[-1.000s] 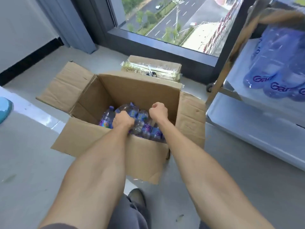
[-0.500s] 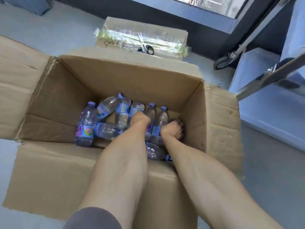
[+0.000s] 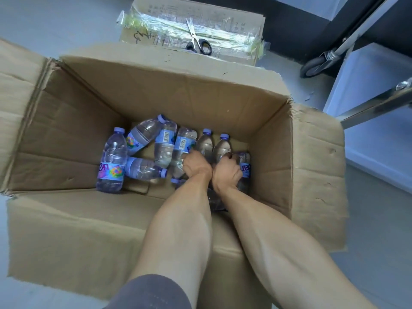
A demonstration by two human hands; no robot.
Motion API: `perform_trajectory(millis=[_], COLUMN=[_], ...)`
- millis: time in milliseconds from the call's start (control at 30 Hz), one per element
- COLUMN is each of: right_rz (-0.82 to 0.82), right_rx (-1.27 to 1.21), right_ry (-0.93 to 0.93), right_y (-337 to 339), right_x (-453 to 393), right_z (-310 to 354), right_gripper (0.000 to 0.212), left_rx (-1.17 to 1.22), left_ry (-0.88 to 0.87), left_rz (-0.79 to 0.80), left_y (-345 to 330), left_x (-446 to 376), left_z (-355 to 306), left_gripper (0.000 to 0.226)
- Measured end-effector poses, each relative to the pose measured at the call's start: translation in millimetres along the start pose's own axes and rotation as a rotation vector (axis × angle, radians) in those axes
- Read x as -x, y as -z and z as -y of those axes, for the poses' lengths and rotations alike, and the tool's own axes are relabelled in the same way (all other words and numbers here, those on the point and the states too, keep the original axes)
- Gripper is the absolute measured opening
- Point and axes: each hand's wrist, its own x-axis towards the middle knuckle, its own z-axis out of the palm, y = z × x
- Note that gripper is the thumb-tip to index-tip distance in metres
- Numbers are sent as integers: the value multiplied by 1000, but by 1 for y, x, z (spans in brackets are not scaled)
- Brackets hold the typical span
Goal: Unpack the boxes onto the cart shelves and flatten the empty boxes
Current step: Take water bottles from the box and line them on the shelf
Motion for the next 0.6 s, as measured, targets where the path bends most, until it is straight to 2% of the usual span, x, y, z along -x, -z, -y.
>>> perform_trajectory(millis=[100,200,333,433,500,600], right_rz=[26,95,130,130,169,258], right_rx=[61,-28,-209,-238,-272,-398], right_ry=[35,15,-88,-79,-86,-120], right_y=[0,6,6,0,-4,-7], right_x=[-1,-7,-7,-4,-3,0], right_z=[-4,-5,-4,1,6,11], right_gripper=[22,20,37,45,48,61], left_rx=[25,45,37,45,154,447], left_ry=[-40,-69,-81,-39,30,152], left_rz=[41,67,92,187,309,438], left_y=[2,9,19,42,66,90], left_x=[-3,-10,-14,-23,-28,-30], left_z=[3,12,23,28,32,43], left_gripper=[29,30,44,51,58,54])
